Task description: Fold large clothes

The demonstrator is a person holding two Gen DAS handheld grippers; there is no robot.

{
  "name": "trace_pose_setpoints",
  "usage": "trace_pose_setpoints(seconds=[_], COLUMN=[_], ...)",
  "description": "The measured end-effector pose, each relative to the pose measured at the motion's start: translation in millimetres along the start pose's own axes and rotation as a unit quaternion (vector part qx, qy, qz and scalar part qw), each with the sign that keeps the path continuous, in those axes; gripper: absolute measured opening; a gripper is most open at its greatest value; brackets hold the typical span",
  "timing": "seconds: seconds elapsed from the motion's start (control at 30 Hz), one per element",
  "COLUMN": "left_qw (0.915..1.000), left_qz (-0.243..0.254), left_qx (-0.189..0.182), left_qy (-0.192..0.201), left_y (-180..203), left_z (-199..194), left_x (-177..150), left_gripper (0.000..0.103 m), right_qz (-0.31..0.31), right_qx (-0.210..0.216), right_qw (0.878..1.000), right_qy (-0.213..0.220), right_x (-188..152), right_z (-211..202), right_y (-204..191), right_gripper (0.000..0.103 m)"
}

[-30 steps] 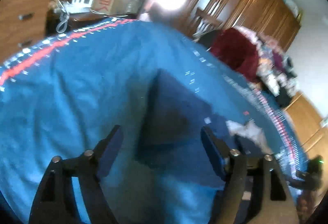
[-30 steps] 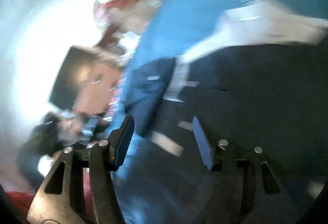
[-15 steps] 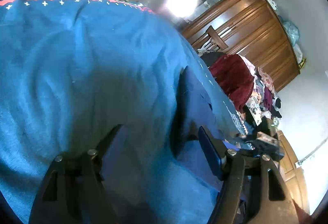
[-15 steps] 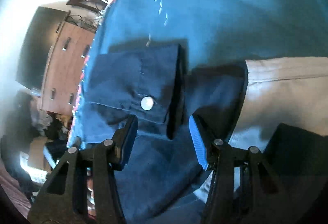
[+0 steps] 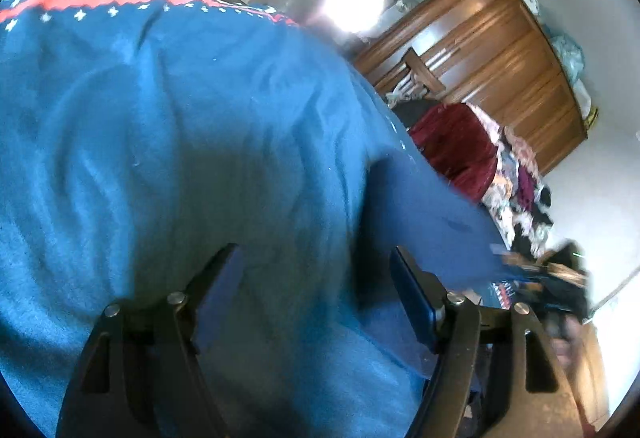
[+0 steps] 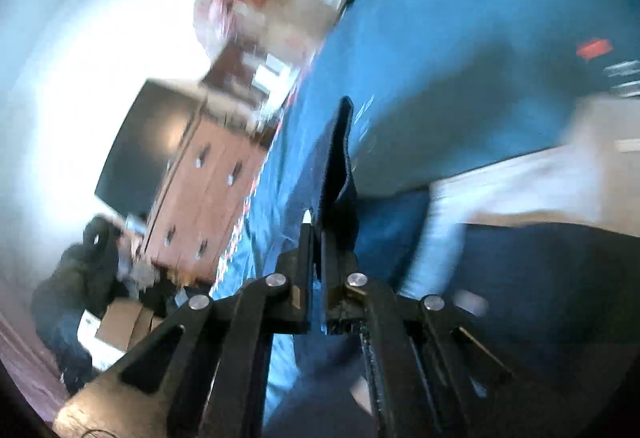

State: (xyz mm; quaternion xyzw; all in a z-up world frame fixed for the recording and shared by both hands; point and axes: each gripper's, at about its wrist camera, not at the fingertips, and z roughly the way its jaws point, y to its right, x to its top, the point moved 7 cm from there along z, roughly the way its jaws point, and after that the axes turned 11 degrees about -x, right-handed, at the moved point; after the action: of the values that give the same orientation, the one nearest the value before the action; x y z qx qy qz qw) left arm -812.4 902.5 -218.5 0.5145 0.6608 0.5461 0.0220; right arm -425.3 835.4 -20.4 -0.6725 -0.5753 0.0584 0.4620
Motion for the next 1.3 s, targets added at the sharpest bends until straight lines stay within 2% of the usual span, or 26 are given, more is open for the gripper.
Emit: trace_pose_setpoints(seconds=[0.1, 0.17, 0.33, 0.43, 0.47, 0.63, 0.77, 0.83, 0.9, 0.93, 0.97, 1.03, 1.1, 1.13, 1.2, 1.23, 1.27, 1.3], left_qw=[0.9995, 0.9984, 0.9915, 0.9861, 0.9846, 0.9754, 0.9601, 0.9505, 0.9337, 0.9276, 0.9270, 0.9346, 0.9452, 0.9468, 0.9419, 0.9374, 0.9300, 0.9301], left_qz=[0.028, 0.048, 0.108, 0.136, 0.142, 0.170, 0.197, 0.209, 0.225, 0.224, 0.223, 0.219, 0.223, 0.230, 0.237, 0.233, 0.217, 0.203], left_qx=[0.007, -0.007, -0.039, -0.047, -0.048, -0.032, 0.013, 0.038, 0.093, 0.109, 0.112, 0.096, 0.051, 0.038, 0.046, 0.062, 0.094, 0.096], left_qy=[-0.016, -0.028, -0.062, -0.083, -0.091, -0.137, -0.198, -0.227, -0.262, -0.279, -0.280, -0.263, -0.232, -0.222, -0.234, -0.252, -0.282, -0.291], left_y=[21.5, 47.8, 117.7, 150.0, 158.1, 182.0, 177.9, 172.3, 156.0, 148.2, 143.8, 153.8, 173.7, 182.1, 181.3, 171.6, 150.5, 139.4], left_z=[2.1, 3.4, 18.2, 32.7, 38.3, 65.8, 93.1, 103.5, 114.5, 118.3, 118.6, 108.6, 94.7, 89.9, 94.3, 101.4, 110.1, 112.2], left_x=[-3.2, -7.9, -21.9, -32.9, -37.2, -68.2, -103.6, -119.5, -136.6, -143.6, -147.4, -142.9, -135.6, -133.6, -139.5, -146.0, -155.6, -160.3], left_gripper=[0.080, 0.080, 0.080, 0.080, 0.080, 0.080, 0.080, 0.080, 0.080, 0.080, 0.080, 0.078, 0.079, 0.080, 0.086, 0.086, 0.086, 0.083], right_qz=[0.016, 0.024, 0.083, 0.116, 0.124, 0.162, 0.171, 0.167, 0.165, 0.153, 0.139, 0.093, 0.073, 0.070, 0.063, 0.069, 0.077, 0.089], right_qx=[-0.036, -0.069, -0.135, -0.168, -0.182, -0.193, -0.191, -0.190, -0.193, -0.211, -0.230, -0.282, -0.273, -0.258, -0.214, -0.200, -0.195, -0.204], right_qw=[0.998, 0.996, 0.985, 0.976, 0.973, 0.967, 0.966, 0.967, 0.967, 0.965, 0.963, 0.954, 0.956, 0.960, 0.973, 0.976, 0.978, 0.975], right_qy=[0.043, 0.053, 0.070, 0.072, 0.069, 0.045, 0.037, 0.036, 0.030, 0.021, 0.017, 0.030, 0.074, 0.083, 0.068, 0.043, 0.018, -0.014], right_x=[-12.6, -27.1, -57.5, -75.4, -81.9, -104.6, -112.5, -112.5, -118.5, -120.5, -127.4, -126.1, -118.1, -115.3, -112.7, -115.6, -120.5, -128.5], right_z=[-87.9, -129.3, -190.5, -210.6, -214.8, -212.4, -205.9, -203.8, -202.9, -200.9, -204.9, -218.3, -234.2, -233.4, -213.8, -193.5, -180.8, -165.5], right_y=[46.4, 78.5, 161.0, 205.2, 221.2, 270.6, 286.0, 287.5, 284.2, 281.7, 280.0, 267.5, 250.9, 245.9, 240.0, 245.9, 253.0, 267.2], right_gripper=[0.001, 0.001, 0.001, 0.001, 0.001, 0.001, 0.001, 0.001, 0.001, 0.003, 0.008, 0.009, 0.009, 0.011, 0.012, 0.012, 0.011, 0.005])
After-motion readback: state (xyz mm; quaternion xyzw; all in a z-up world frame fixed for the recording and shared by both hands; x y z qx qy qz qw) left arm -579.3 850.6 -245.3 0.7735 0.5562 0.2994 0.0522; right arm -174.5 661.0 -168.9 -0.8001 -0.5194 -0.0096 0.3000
